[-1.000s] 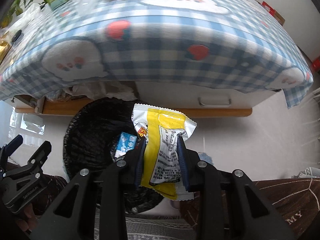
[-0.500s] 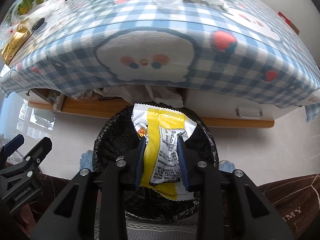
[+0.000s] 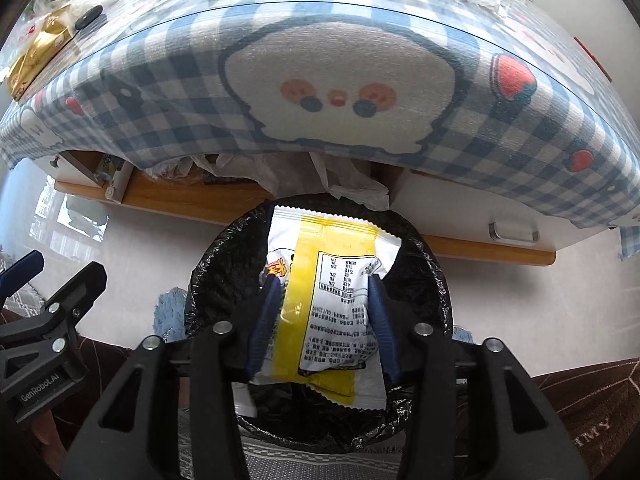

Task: Collect trash
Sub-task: 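Open the right tool to drop the yellow snack wrapper into the bin, then raise both tools back over the table toward the next items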

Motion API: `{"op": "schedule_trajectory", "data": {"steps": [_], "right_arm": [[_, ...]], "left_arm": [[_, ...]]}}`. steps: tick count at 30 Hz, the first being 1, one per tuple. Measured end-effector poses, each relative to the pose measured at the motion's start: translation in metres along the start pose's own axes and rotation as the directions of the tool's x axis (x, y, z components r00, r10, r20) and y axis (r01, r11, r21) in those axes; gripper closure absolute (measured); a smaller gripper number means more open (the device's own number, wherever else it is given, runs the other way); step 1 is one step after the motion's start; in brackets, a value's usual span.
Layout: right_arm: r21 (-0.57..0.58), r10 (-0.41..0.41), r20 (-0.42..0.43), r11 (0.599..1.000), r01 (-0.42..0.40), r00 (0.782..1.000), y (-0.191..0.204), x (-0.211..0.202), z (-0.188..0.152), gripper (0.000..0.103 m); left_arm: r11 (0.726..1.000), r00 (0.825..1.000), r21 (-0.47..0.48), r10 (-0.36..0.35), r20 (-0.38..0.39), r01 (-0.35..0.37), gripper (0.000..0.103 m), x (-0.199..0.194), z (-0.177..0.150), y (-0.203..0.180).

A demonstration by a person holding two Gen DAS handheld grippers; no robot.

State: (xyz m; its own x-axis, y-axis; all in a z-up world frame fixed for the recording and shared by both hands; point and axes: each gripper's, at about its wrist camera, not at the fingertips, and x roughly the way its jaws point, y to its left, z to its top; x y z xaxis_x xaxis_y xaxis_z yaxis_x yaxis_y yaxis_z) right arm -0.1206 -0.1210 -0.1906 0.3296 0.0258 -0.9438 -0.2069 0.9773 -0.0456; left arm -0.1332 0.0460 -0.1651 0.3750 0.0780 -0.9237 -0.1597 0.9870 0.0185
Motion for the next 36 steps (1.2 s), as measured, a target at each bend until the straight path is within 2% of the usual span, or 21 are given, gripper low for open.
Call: {"op": "schedule_trajectory", "data": {"steps": [1,5,9,12,22,36], "right_arm": [[0.0,0.001,0.0,1.0,-0.001,1.0,0.0,0.0,0.0,0.052],[0.014,-0.012,0.015,1.0,0.011,1.0,-0.005,-0.004,0.001,0.035],[0.037,-0.049,0.069,0.998,0.047,0.996,-0.014,-0.019,0.003,0.019],[0.056,-0.051,0.107,0.997,0.045,0.993,-0.02,-0.032,0.006,0.013],[0.069,-0.096,0.253,0.994,0.082,0.963,-0.039,-0.085,0.015,0.01],[0.104,-0.11,0.337,0.991,0.08,0.935,-0.068,-0.13,0.028,0.01]], "left_arm": [[1.0,1.0,-0.001,0.0,-0.002,0.0,0.006,0.0,0.0,0.0],[1.0,1.0,-0.017,-0.014,0.003,0.014,0.006,-0.001,0.003,0.0],[1.0,0.999,-0.018,-0.024,0.045,0.025,0.006,-0.012,0.006,-0.002],[0.999,0.998,-0.018,-0.034,0.058,0.035,0.006,-0.018,0.009,-0.004],[0.996,0.986,0.006,-0.092,0.138,0.092,0.006,-0.048,0.021,-0.016],[0.993,0.974,0.019,-0.122,0.193,0.12,0.006,-0.083,0.047,-0.018]]}}
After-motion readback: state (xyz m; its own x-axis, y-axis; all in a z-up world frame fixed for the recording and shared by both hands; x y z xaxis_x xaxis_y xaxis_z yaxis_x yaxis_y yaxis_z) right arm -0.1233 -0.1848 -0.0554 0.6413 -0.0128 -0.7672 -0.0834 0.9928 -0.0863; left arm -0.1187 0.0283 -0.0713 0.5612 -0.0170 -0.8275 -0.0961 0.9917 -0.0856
